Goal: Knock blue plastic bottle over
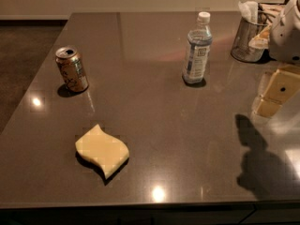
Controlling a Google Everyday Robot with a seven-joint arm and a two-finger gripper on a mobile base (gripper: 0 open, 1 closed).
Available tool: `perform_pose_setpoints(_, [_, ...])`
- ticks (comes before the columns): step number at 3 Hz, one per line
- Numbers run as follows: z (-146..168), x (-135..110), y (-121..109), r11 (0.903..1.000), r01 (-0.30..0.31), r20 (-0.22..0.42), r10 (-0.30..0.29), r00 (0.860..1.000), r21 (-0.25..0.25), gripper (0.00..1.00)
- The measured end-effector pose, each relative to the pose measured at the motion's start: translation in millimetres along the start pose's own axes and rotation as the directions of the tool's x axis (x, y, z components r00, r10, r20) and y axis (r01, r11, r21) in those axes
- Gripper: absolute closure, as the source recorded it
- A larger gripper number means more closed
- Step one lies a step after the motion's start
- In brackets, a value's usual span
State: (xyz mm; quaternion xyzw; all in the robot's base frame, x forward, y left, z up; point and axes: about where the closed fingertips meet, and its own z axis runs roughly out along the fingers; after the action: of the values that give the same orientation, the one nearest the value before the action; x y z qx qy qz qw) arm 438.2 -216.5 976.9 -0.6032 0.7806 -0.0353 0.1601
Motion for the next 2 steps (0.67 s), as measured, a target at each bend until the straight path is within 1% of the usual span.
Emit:
perform_pose_setpoints(1, [-0.2, -0.8, -1.1, 1.0000, -0.002, 0.002, 0.001, 1.000, 0.003, 0.00])
perform_pose_setpoints(2, [10.9, -9.4, -21.0, 0.9993, -0.034, 0.021, 0.034, 0.999, -0.014, 0.00])
